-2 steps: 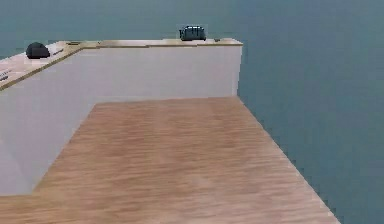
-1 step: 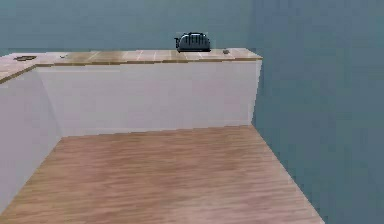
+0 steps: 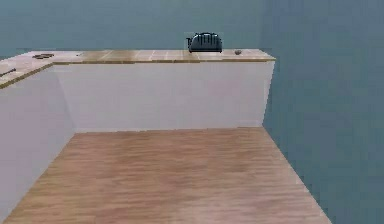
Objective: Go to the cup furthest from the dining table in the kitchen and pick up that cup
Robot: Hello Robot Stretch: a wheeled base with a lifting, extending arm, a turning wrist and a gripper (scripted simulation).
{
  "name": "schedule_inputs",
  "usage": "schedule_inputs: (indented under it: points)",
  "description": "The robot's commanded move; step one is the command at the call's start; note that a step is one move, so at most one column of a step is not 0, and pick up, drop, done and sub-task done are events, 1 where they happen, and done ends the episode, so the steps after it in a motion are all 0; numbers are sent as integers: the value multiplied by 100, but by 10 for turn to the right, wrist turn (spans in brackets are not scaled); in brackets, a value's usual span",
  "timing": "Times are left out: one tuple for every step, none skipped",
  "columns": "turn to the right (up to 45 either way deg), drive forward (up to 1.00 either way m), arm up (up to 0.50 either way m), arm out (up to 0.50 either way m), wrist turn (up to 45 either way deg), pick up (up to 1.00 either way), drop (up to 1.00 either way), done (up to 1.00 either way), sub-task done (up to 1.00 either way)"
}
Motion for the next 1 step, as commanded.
schedule_inputs:
  points:
    - [0, 100, 0, 0, 0, 0, 0, 0, 0]
